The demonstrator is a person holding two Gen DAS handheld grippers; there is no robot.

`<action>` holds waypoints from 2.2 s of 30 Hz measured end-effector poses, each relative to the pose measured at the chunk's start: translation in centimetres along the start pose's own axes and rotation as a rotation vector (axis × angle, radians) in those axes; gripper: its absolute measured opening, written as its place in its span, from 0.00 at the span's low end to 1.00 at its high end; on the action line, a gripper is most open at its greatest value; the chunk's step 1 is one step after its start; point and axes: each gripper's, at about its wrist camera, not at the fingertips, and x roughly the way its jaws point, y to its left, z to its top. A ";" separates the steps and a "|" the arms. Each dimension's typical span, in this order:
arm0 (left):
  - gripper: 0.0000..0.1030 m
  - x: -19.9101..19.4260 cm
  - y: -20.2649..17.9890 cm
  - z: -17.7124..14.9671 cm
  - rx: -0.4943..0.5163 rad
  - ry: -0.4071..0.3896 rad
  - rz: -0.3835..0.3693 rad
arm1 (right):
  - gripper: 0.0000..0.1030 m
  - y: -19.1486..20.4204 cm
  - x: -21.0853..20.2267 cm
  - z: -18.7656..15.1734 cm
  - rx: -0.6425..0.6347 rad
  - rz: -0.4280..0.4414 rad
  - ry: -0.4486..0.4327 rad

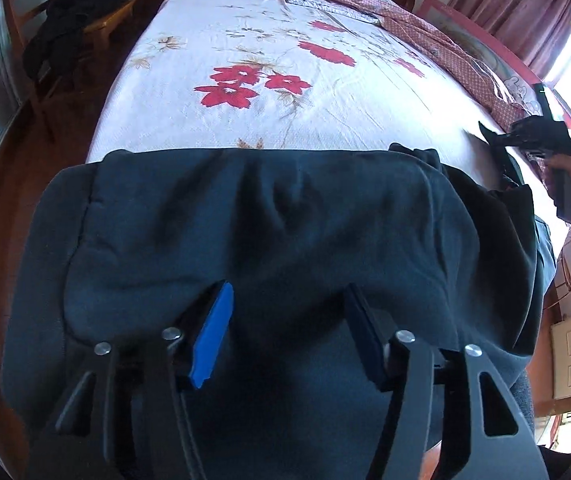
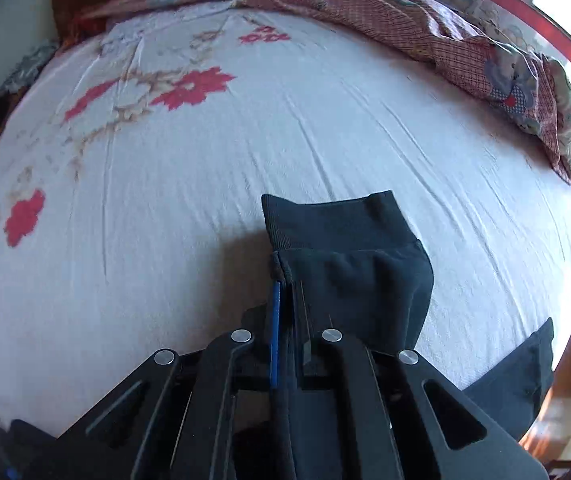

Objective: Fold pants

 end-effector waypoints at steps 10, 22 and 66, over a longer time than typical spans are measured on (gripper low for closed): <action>0.35 0.0 0.4 -0.1 0.024 -0.006 0.049 | 0.04 -26.6 -10.1 -12.8 0.715 0.180 -0.228; 0.35 0.1 0.0 0.5 0.083 0.028 0.077 | 0.04 -30.9 -6.8 -20.2 0.847 0.136 -0.178; 0.76 -2.0 3.3 -1.2 0.196 -0.105 0.156 | 0.14 26.0 1.6 -18.2 -0.926 0.450 0.546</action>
